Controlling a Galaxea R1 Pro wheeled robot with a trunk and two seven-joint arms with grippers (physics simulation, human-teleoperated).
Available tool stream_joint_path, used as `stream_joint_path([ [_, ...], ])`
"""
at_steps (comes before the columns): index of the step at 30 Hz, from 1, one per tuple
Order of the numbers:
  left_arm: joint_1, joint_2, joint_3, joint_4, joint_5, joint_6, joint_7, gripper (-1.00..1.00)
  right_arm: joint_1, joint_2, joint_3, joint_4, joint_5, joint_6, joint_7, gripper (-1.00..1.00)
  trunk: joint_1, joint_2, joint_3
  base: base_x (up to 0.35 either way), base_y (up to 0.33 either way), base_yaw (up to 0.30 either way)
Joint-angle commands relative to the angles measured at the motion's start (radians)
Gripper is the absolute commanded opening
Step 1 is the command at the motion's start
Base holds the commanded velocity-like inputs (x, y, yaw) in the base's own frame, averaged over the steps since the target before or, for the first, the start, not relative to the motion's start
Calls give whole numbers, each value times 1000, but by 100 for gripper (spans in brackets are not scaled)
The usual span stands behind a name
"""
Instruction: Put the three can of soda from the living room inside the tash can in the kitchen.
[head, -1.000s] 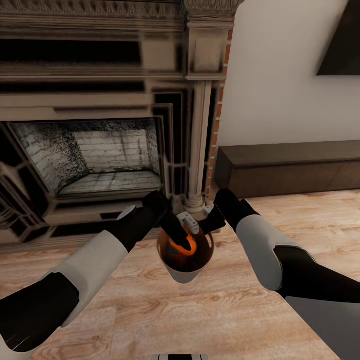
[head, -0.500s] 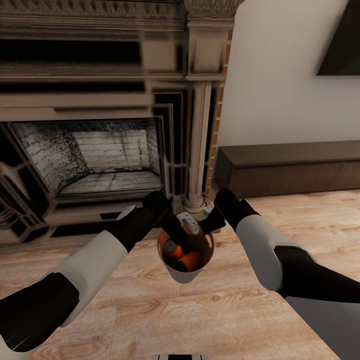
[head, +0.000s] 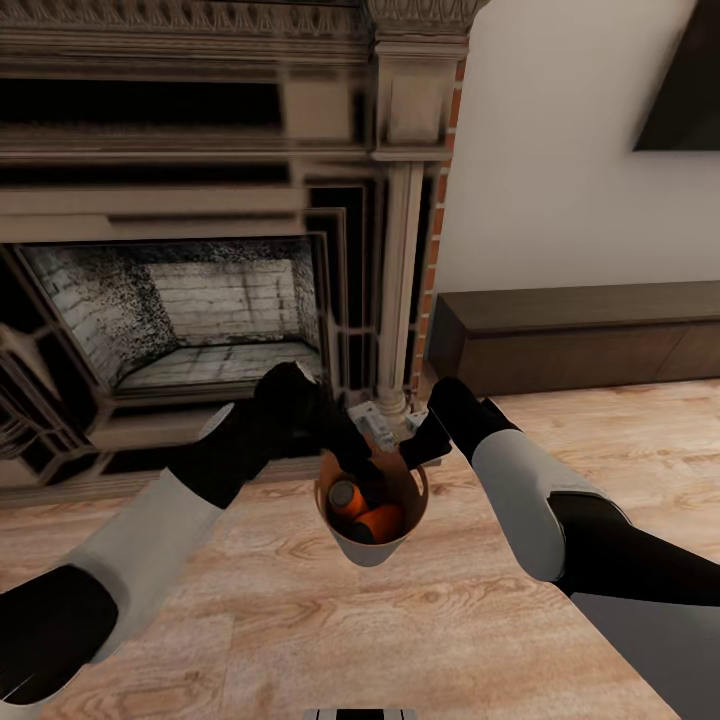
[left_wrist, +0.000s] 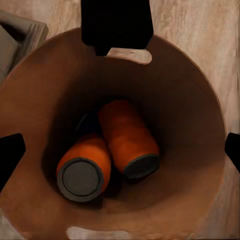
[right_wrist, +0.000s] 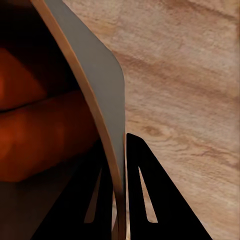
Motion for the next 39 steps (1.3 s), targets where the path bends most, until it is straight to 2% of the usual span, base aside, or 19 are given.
stream_joint_path([
  [1,3,18,3,-26,0,0,-17,100,0,0,-7,0,-27,9,6,-100,0,0,0,0,0,0],
  [2,10,71,34,-88,1,0,-68,100,0,0,-7,1,-27,9,6,-100,0,0,0,0,0,0],
  [3,11,86,51,-104,1,0,-84,100,0,0,-7,2,-26,9,6,-100,0,0,0,0,0,0],
  [4,14,122,116,-135,2,0,-125,100,0,0,-7,3,-26,9,7,-100,0,0,0,0,0,0],
  [6,16,154,173,-152,2,0,-151,100,0,0,-7,4,-26,9,7,-100,0,0,0,0,0,0],
  [7,17,190,219,-162,2,0,-170,100,0,0,-7,4,-26,9,7,-100,0,0,0,0,0,0],
  [12,54,236,325,-154,-3,-67,-168,100,0,0,-9,4,-26,9,7,-100,0,0,0,0,0,0],
  [14,119,243,440,-128,-3,-150,-117,100,0,0,-11,4,-25,9,7,-100,0,0,0,0,0,0],
  [15,135,243,474,-119,-2,-171,-99,100,0,0,-12,4,-25,9,7,-100,0,0,0,0,0,0],
  [16,164,243,544,-94,-2,-220,-65,100,0,-1,-14,4,-25,9,7,-100,0,0,0,0,0,0],
  [17,177,243,580,-75,-1,-249,-49,100,0,-1,-15,4,-25,9,6,-100,0,0,0,0,0,0],
  [20,218,241,765,83,8,-433,14,100,0,-6,-16,2,-25,9,6,-100,0,0,0,0,0,0],
  [21,222,241,798,121,9,-472,27,100,0,-9,-15,2,-25,9,6,-100,0,0,0,0,0,0],
  [22,231,240,881,247,13,-594,83,100,0,-24,-16,3,-25,9,6,-100,0,0,0,0,0,0],
  [24,236,240,941,372,18,-712,141,100,1,-42,-15,4,-25,9,7,-100,0,0,0,0,0,0],
  [25,238,240,994,520,23,-860,206,100,2,-63,-16,6,-25,9,8,-100,0,0,0,0,0,0],
  [26,240,240,1009,578,24,-924,238,100,5,-74,-16,7,-25,9,8,-100,0,0,0,0,0,0],
  [31,288,237,1031,714,28,-1088,354,100,11,-104,-54,8,-25,9,9,-100,0,0,0,0,0,0],
  [39,361,212,1039,746,30,-1162,446,100,13,-150,-79,31,-25,9,16,-100,3,-1,-23,0,0,0],
])
